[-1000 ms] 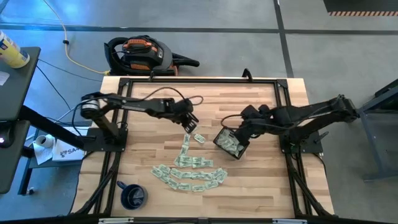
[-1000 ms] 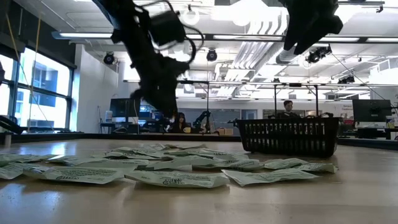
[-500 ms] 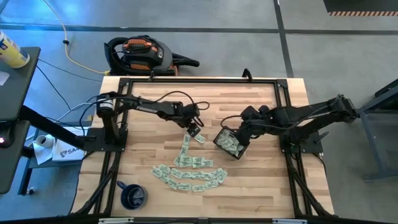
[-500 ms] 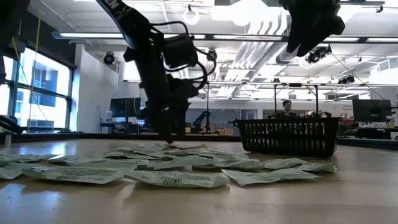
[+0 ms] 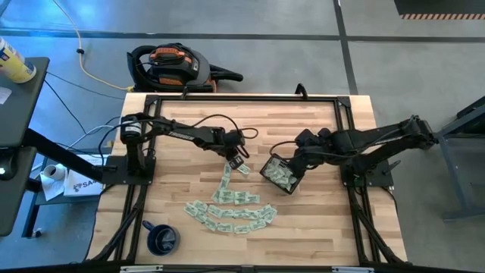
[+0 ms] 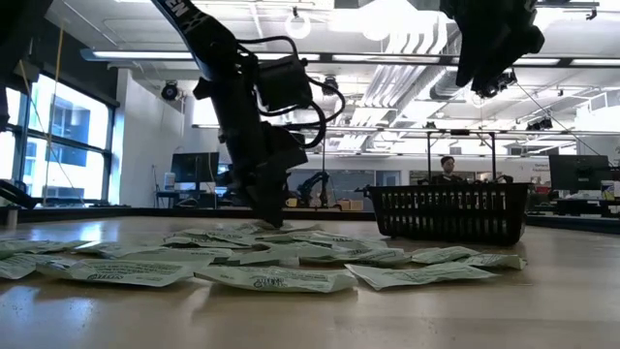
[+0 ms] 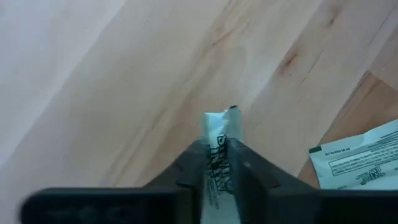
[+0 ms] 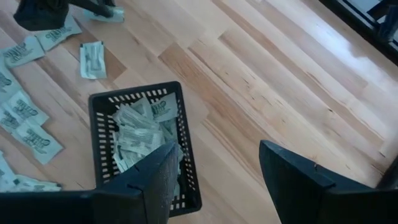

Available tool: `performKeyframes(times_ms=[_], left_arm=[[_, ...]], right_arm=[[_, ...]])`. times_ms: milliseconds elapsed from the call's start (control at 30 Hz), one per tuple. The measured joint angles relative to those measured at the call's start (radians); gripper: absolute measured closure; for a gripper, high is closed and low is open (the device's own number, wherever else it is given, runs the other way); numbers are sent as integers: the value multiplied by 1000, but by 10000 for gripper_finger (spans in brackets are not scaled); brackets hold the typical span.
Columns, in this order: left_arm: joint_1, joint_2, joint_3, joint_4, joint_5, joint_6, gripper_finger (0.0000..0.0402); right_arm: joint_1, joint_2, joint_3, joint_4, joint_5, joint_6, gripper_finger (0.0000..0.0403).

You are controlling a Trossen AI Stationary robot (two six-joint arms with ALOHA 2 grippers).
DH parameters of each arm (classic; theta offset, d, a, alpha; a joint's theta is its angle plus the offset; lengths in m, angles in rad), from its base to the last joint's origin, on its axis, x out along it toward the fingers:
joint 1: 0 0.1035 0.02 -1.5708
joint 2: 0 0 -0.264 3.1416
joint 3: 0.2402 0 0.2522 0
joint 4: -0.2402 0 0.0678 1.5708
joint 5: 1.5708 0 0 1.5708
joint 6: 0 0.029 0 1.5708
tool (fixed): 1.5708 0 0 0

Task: Pick and place Stevia / Truvia into bins
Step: Put the stevia packet into the black bin

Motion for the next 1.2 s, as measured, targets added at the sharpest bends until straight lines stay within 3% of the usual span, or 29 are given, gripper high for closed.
performKeyframes(times_ms=[167, 400, 567, 667, 1000, 1200], left_arm=[[0, -3, 31, -34, 0, 16, 380], [-53, -53, 237, -70, 39, 57, 364], [-118, -40, 414, 2, 89, 57, 381], [-142, 14, 502, 24, 88, 21, 381], [-222, 383, 880, -45, 145, -131, 363], [-250, 472, 985, -146, 136, -173, 371]], right_arm=[[38, -4, 0, -7, 46, 13, 187], [195, -62, 0, -78, 162, 214, 187], [289, -103, 0, -142, 177, 344, 187], [309, -108, 0, -150, 171, 361, 187], [332, -108, 0, -145, 157, 362, 187], [375, -108, 0, -147, 138, 388, 187]])
